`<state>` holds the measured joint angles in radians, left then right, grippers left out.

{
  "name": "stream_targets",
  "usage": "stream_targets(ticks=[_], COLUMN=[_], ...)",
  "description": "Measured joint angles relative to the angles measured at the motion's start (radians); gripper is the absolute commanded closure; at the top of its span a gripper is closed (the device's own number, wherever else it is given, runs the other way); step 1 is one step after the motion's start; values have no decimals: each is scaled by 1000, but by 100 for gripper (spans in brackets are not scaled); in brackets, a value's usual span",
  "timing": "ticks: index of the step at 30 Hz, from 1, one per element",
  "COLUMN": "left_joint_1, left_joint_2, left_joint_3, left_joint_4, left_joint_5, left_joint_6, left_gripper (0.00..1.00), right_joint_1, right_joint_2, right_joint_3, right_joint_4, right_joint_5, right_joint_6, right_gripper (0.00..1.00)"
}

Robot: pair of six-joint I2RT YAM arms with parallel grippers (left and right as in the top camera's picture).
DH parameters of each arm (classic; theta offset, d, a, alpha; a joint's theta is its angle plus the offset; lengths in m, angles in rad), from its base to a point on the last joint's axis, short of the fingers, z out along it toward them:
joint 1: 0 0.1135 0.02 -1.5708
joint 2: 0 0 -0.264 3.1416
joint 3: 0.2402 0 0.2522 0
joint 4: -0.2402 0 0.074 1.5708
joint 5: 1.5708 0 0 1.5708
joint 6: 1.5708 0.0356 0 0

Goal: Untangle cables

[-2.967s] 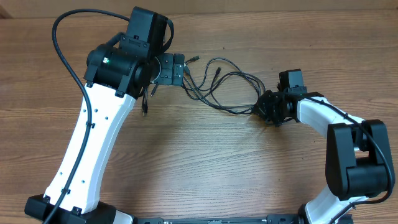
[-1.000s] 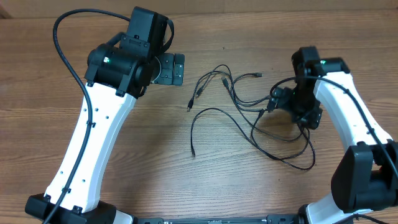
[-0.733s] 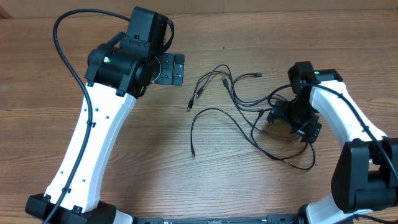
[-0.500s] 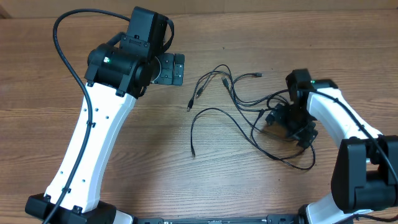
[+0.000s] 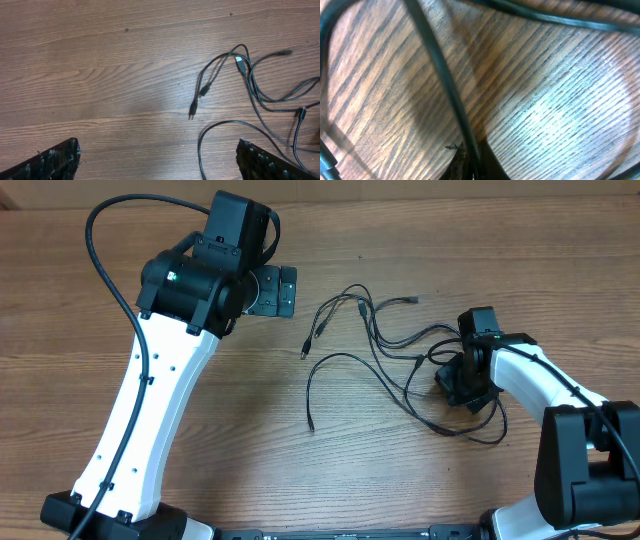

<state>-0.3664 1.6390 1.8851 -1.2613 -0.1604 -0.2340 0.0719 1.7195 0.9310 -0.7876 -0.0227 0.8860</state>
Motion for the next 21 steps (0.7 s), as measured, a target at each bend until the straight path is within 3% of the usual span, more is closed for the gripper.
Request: stream_targets(ticks=[5, 9, 21], left_joint_1=[0, 0, 0], left_joint_2=[0, 0, 0], left_joint_3=[0, 0, 0], left_joint_4=[0, 0, 0], left_joint_5=[0, 0, 0], left_joint_6=[0, 0, 0], left_gripper=[0, 0, 0], right_joint_1=[0, 0, 56], right_joint_2=[11, 15, 5], right_joint_3=[31, 176, 991], right_joint_4=[-45, -131, -275], right_joint_5=[-23, -74, -305], right_joint_6=[-23, -107, -412], right_gripper=[96, 96, 96])
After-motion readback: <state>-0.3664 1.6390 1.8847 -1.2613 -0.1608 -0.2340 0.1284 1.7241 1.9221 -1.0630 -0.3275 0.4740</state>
